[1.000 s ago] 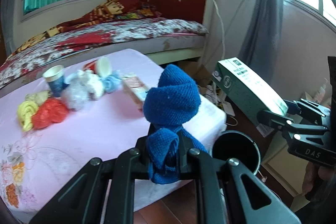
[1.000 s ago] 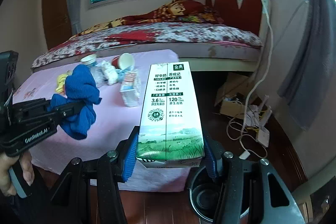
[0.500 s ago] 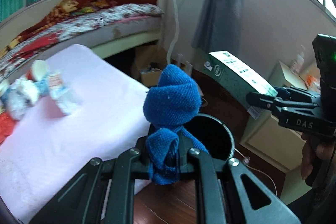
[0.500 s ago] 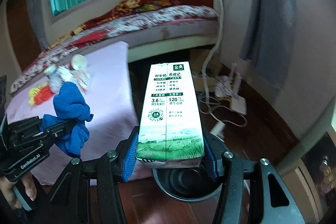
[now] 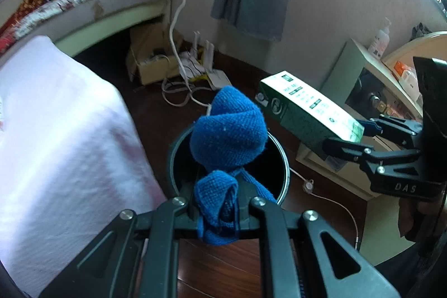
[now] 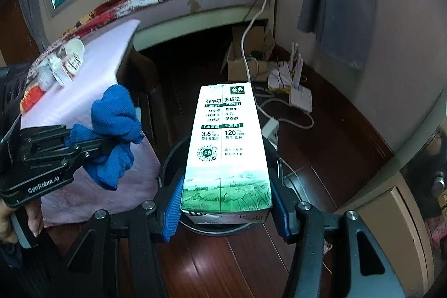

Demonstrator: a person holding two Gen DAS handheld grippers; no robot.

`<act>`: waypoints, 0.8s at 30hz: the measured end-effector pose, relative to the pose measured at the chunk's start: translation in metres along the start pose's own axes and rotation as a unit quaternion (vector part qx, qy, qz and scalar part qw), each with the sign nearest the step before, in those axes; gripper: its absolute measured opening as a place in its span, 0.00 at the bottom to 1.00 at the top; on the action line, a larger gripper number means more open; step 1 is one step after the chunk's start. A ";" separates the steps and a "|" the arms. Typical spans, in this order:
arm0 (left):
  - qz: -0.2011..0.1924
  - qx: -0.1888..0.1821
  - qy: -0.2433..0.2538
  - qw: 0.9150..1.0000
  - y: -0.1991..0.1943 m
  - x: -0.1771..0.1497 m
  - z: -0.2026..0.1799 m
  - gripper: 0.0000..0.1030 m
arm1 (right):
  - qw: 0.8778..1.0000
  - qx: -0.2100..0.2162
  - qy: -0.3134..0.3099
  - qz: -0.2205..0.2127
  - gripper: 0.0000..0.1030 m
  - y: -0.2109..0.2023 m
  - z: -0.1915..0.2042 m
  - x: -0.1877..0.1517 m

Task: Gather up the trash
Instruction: 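Carry the blue cloth and milk carton over the black bucket with both tools, then open both tools to drop the cloth and carton into the bucket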

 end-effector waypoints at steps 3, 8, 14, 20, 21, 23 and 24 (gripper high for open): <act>0.018 -0.013 0.002 1.000 0.018 0.002 0.000 0.15 | 1.000 0.005 -0.006 0.016 0.55 0.013 -0.004 -0.004; 0.052 -0.037 -0.007 0.998 0.046 0.003 0.004 0.20 | 0.999 0.025 -0.015 0.041 0.56 0.039 -0.006 -0.001; 0.053 -0.002 -0.037 0.998 0.046 -0.009 0.016 0.90 | 0.996 0.025 0.066 0.056 0.91 0.060 -0.038 0.007; 0.033 0.030 -0.067 0.997 0.024 -0.019 0.026 0.97 | 0.993 0.011 0.111 0.039 1.00 0.043 -0.051 0.015; 0.028 0.036 -0.067 0.997 0.020 -0.020 0.029 0.98 | 0.993 0.009 0.113 0.036 1.00 0.040 -0.049 0.016; 0.021 0.049 -0.067 0.996 0.012 -0.020 0.029 0.98 | 0.993 -0.009 0.109 0.034 1.00 0.035 -0.042 0.018; 0.016 0.054 -0.069 0.996 0.007 -0.021 0.030 0.98 | 0.994 -0.013 0.106 0.029 1.00 0.031 -0.038 0.020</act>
Point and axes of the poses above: each gripper's, at about its wrist camera, not at the fingertips, and y roughly the way its jaws point, z to its left, x to its top, the point moved 3 cm from there along y, roughly the way its jaws point, and after that the axes turned 3 degrees about z, right-handed, at the moved point
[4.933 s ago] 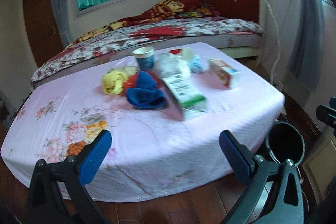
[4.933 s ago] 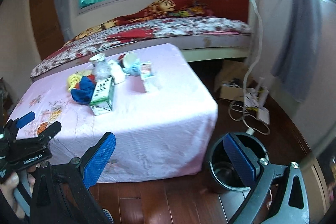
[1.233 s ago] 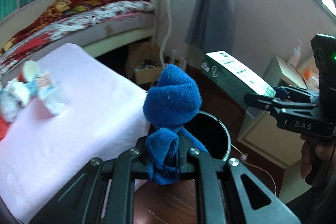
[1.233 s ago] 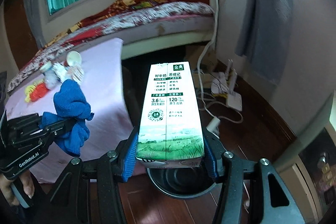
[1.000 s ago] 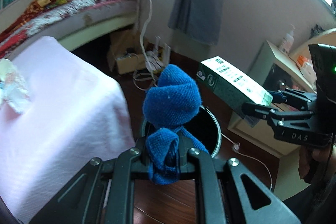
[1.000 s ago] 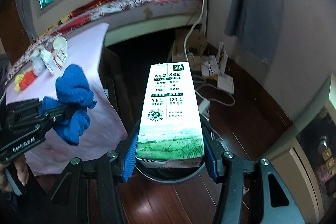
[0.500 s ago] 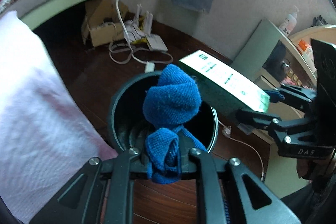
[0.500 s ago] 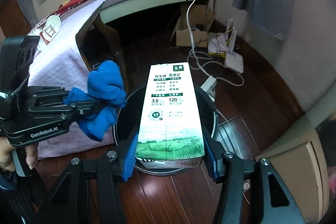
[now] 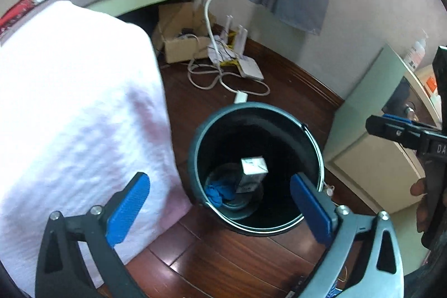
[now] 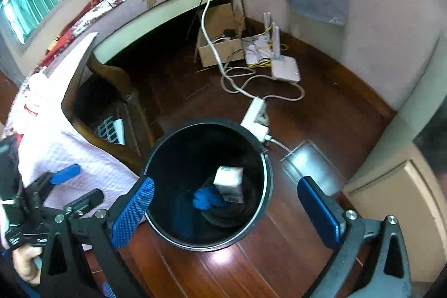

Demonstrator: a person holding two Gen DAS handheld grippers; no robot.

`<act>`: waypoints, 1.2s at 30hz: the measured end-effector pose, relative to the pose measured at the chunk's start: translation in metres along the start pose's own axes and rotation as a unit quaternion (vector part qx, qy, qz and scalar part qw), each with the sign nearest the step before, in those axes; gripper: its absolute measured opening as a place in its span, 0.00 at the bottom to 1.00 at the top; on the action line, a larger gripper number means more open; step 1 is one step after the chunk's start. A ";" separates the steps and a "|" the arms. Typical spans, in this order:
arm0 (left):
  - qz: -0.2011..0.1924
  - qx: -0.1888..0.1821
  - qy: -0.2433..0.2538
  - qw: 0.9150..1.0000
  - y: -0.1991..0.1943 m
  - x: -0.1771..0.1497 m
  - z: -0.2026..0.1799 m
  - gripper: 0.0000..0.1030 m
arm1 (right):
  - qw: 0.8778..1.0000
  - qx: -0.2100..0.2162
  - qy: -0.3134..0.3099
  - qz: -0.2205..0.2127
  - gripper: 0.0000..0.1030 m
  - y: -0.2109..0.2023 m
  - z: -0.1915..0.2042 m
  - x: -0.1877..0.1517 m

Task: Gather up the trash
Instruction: 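Open both tools to drop the cloth and carton into the bucket, then move both tools back over the bed toward the remaining trash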

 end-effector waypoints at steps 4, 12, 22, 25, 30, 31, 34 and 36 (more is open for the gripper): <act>-0.013 0.018 -0.004 1.000 -0.019 -0.005 0.002 0.99 | 1.000 -0.004 -0.002 -0.004 1.00 -0.009 0.009 0.001; -0.038 0.047 -0.014 0.998 -0.060 0.000 0.011 0.99 | 0.999 -0.005 -0.022 -0.025 1.00 -0.037 0.037 0.005; -0.068 0.072 -0.025 0.995 -0.098 -0.001 0.025 0.99 | 0.997 0.004 -0.050 -0.050 1.00 -0.068 0.071 0.011; -0.080 0.081 -0.030 0.993 -0.106 0.000 0.031 0.99 | 0.997 0.013 -0.057 -0.056 1.00 -0.073 0.084 0.015; -0.097 0.097 -0.049 0.989 -0.125 0.000 0.051 0.99 | 0.995 0.030 -0.071 -0.060 1.00 -0.075 0.111 0.024; -0.102 0.100 -0.054 0.988 -0.129 0.001 0.056 0.99 | 0.995 0.036 -0.076 -0.061 1.00 -0.076 0.119 0.027; -0.116 0.117 -0.063 0.984 -0.142 0.001 0.070 0.99 | 0.992 0.057 -0.095 -0.064 1.00 -0.077 0.146 0.035; -0.123 0.126 -0.070 0.982 -0.150 -0.002 0.082 0.99 | 0.990 0.063 -0.107 -0.065 1.00 -0.077 0.163 0.037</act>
Point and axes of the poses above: each gripper's, at about its wrist camera, not at the fingertips, and y roughly the way its jaws point, z to its left, x to its top, the point moved 3 cm from there along y, roughly the way its jaws point, and after that the axes turned 3 degrees about z, right-handed, at the moved point
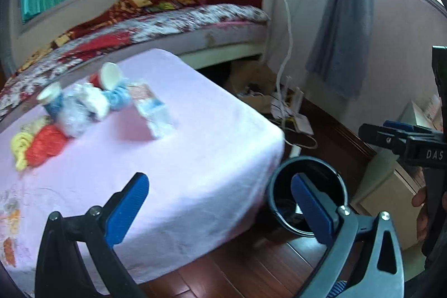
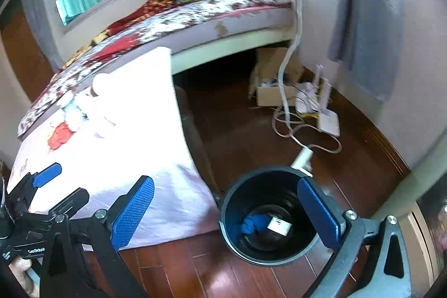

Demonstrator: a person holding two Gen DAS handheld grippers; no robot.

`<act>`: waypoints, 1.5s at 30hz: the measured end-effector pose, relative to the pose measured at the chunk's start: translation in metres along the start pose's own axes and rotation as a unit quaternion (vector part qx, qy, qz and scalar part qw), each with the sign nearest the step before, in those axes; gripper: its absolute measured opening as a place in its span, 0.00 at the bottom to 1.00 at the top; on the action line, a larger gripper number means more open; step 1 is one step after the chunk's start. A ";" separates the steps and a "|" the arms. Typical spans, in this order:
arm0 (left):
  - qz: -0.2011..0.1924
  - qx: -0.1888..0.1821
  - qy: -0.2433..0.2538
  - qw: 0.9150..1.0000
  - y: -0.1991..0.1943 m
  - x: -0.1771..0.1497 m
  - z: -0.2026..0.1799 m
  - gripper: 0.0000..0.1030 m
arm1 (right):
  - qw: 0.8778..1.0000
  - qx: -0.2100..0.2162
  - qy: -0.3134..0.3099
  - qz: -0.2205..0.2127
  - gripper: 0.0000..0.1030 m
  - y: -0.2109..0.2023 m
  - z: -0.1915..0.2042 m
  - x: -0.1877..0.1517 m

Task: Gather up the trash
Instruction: 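Move both tools back over the bed toward the remaining trash, then grasp the red-and-white juice carton with the right tool while the left tool grasps the clear plastic bag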

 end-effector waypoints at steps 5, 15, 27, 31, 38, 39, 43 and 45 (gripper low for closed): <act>-0.008 0.026 -0.023 0.999 -0.010 0.000 0.039 0.99 | 0.999 0.008 -0.039 -0.007 1.00 0.013 0.049 0.014; -0.005 0.069 -0.085 0.994 -0.018 -0.017 0.128 0.99 | 0.995 0.036 -0.089 -0.021 1.00 0.041 0.128 0.028; -0.017 0.108 -0.125 0.986 -0.002 -0.017 0.203 0.90 | 0.987 0.055 -0.153 -0.016 1.00 0.088 0.211 0.055; -0.017 0.100 -0.128 0.987 0.017 -0.005 0.216 0.87 | 0.986 0.051 -0.160 0.002 0.95 0.120 0.221 0.064; -0.005 0.101 -0.109 0.989 0.066 0.025 0.218 0.86 | 0.986 0.062 -0.153 0.039 0.76 0.171 0.225 0.080; -0.004 0.101 -0.106 0.989 0.071 0.028 0.217 0.85 | 0.985 0.063 -0.155 0.042 0.71 0.177 0.227 0.082; 0.015 0.114 -0.095 0.989 0.097 0.040 0.220 0.81 | 0.983 0.066 -0.164 0.051 0.52 0.197 0.234 0.091; 0.023 0.119 -0.097 0.988 0.105 0.044 0.224 0.80 | 0.983 0.063 -0.166 0.052 0.42 0.203 0.235 0.094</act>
Point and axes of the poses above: each gripper's, at about its wrist camera, not at the fingertips, and y roughly the way its jaws point, z to its left, x to its top, the point moved 3 cm from there along y, roughly the way its jaws point, and after that the axes turned 3 degrees about z, right-handed, at the moved point
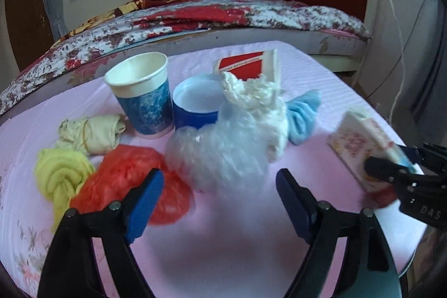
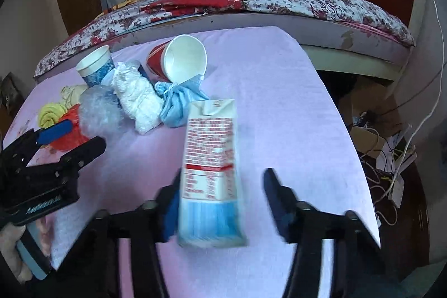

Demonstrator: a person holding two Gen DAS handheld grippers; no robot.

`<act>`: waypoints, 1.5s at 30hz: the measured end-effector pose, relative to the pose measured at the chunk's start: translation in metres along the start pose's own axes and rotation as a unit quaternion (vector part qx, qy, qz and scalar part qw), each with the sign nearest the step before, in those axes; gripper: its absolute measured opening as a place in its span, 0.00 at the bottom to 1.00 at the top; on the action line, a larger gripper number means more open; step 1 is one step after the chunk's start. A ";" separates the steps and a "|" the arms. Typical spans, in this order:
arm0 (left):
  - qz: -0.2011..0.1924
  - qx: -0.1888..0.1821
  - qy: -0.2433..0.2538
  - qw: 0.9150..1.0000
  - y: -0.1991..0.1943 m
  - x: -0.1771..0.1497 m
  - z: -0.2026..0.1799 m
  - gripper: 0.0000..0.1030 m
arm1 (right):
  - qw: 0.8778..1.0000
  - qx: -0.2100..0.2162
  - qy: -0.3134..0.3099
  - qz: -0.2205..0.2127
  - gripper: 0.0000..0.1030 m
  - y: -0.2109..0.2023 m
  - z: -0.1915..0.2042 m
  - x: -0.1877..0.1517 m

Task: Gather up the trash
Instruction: 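Grasp the red-and-white juice carton with the right tool while the left tool grasps the clear plastic bag, then carry the juice carton and plastic bag over the black bucket with both tools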

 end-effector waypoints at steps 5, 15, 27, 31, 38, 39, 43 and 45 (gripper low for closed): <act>0.008 0.008 0.012 1.000 0.013 0.006 -0.003 0.74 | 1.000 0.014 0.009 0.009 0.41 0.008 -0.006 0.000; -0.015 -0.010 0.014 1.000 -0.007 0.003 -0.002 0.48 | 1.000 0.019 0.004 -0.002 0.39 -0.007 -0.007 -0.011; -0.045 -0.046 0.007 0.998 -0.078 -0.020 -0.017 0.48 | 0.999 0.015 0.014 -0.045 0.38 -0.067 -0.017 -0.029; -0.045 -0.060 0.015 0.997 -0.091 -0.027 -0.031 0.48 | 0.998 0.003 0.013 -0.054 0.38 -0.091 -0.023 -0.044; -0.050 -0.083 0.034 0.995 -0.110 -0.037 -0.059 0.48 | 0.997 -0.027 0.007 -0.068 0.38 -0.134 -0.039 -0.068; -0.051 -0.085 0.037 0.994 -0.112 -0.037 -0.064 0.48 | 0.997 -0.030 0.007 -0.069 0.38 -0.138 -0.041 -0.071; -0.054 -0.097 0.050 0.993 -0.121 -0.040 -0.082 0.48 | 0.996 -0.044 0.010 -0.075 0.38 -0.160 -0.055 -0.084; -0.055 -0.104 0.058 0.991 -0.125 -0.042 -0.095 0.48 | 0.995 -0.052 0.010 -0.080 0.38 -0.170 -0.060 -0.089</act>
Point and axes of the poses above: each gripper's, at about its wrist camera, not at the fingertips, and y roughly the way its jaws point, z to its left, x to its top, the point moved 3 cm from there along y, roughly the way its jaws point, and after that the axes turned 3 degrees about z, right-handed, at the moved point
